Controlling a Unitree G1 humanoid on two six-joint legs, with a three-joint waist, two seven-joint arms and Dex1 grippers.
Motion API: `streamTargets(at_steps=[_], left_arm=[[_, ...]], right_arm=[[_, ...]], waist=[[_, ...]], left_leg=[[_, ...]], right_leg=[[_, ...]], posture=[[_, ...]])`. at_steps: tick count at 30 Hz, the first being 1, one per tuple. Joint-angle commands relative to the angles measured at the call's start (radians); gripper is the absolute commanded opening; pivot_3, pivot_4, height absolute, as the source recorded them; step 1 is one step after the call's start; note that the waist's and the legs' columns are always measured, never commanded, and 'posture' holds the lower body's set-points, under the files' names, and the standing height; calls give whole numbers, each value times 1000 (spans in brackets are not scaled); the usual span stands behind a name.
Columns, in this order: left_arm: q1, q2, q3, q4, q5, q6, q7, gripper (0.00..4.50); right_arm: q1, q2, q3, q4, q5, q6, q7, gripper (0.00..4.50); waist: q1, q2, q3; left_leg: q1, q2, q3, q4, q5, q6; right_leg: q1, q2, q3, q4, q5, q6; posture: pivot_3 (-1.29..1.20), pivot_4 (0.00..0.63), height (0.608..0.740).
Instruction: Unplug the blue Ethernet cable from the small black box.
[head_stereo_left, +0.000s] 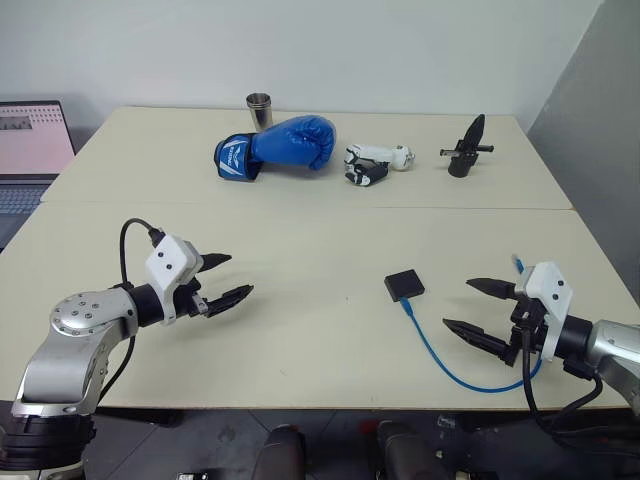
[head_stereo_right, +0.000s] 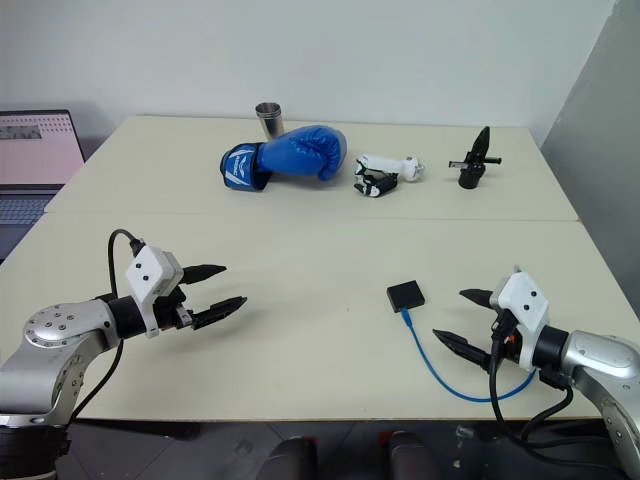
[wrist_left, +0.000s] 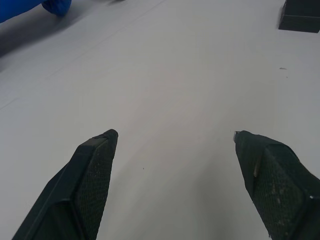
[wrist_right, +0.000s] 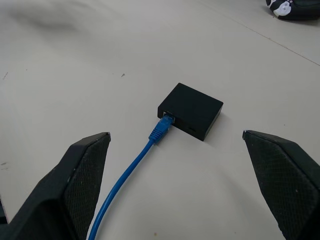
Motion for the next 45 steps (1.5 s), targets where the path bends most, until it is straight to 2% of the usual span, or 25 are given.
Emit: streamTargets(at_steps=[1,12,20,24,33,37,45], left_arm=[[-5,10,39,-33,-29,-14,-7,3950],[10,17,25,-51,-22,-12,-3,3950],[46,32,14,-167,-58,42,-28,3950],[46,52,0,-233,-99,87,-62,3950],[20,114,-82,-265,-179,115,-246,3950],[13,122,-99,-269,-174,108,-260,3950],[6,119,-113,-248,-157,78,-270,3950]], right_arm=[[16,-1,-39,-21,19,-23,13,4500],[34,-3,-35,-13,0,-47,16,4500],[52,8,-4,-81,16,32,-37,4500],[22,71,100,-102,-53,72,-162,4500],[-122,328,386,-58,-237,178,-486,4500],[-145,389,410,-57,-267,258,-557,4500],[-129,420,431,-113,-298,363,-622,4500]], waist=[[0,0,0],[0,0,0],[0,0,0],[-1,0,0],[-3,1,0],[-2,1,1],[-1,1,1]], left_leg=[[0,0,0,0,0,0],[0,0,0,0,0,0],[0,0,0,0,0,0],[0,0,0,0,0,0],[0,0,0,0,0,0],[-1,0,1,0,0,0],[-1,1,0,0,0,0]], right_leg=[[0,0,0,0,0,0],[0,0,0,0,0,0],[0,0,0,0,0,0],[0,0,0,0,0,0],[-1,1,1,0,0,0],[-2,0,2,0,0,0],[-3,1,1,1,0,-1]], posture=[[0,150,740],[0,150,740],[0,150,740],[0,150,740],[0,150,740],[0,150,740],[0,150,740]])
